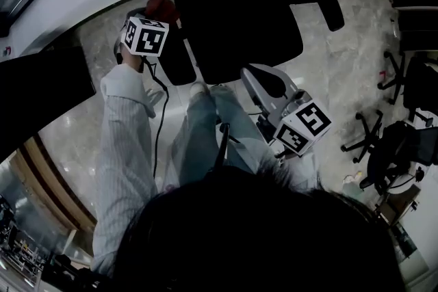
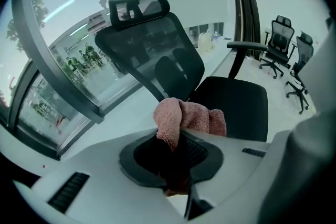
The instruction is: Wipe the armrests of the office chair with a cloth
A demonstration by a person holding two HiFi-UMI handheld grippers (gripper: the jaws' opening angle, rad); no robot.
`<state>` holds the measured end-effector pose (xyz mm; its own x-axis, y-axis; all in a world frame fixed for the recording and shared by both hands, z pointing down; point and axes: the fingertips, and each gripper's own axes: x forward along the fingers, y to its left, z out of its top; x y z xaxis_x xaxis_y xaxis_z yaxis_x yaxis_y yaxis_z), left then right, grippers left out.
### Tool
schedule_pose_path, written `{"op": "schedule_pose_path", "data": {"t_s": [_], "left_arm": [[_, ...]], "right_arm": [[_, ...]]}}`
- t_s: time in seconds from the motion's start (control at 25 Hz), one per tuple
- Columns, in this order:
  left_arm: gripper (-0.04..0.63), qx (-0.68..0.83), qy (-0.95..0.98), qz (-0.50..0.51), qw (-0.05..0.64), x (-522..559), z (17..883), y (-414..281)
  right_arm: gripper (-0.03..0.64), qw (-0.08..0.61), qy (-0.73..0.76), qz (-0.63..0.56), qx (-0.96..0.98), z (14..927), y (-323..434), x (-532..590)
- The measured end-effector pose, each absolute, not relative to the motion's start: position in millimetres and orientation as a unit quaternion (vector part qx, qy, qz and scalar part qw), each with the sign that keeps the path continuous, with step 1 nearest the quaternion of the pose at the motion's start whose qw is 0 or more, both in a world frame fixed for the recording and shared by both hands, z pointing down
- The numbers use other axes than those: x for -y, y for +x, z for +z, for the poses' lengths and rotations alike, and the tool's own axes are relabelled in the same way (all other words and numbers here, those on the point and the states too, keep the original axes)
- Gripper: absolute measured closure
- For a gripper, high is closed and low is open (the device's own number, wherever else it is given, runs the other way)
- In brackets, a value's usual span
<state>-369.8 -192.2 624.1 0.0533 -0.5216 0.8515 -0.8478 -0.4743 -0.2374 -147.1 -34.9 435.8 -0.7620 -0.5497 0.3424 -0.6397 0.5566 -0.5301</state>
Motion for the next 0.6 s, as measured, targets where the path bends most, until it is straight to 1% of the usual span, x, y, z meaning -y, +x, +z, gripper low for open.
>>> {"op": "schedule_pose_path", "data": {"t_s": [0.12, 0.28, 0.44, 0.6], "left_arm": [[0.54, 0.488, 0.695, 0.499, 0.171, 192.9, 630.2, -370.5], [0.54, 0.453, 0.701, 0.522, 0.175, 169.1, 632.3, -348.9], [0.54, 0.395, 0.727, 0.51, 0.234, 126.4, 621.2, -318.2], [0.54, 0.345, 0.743, 0.504, 0.273, 70.8, 613.5, -291.8]], "right_arm": [[0.615, 0.067, 0.34, 0.331, 0.878, 438.2, -140.5, 29.9], [0.615, 0.062, 0.341, 0.336, 0.876, 440.3, -127.5, 24.2], [0.615, 0.052, 0.331, 0.332, 0.882, 432.5, -124.2, 23.3], [0.615, 0.043, 0.318, 0.325, 0.89, 419.9, -123.0, 20.2]]}}
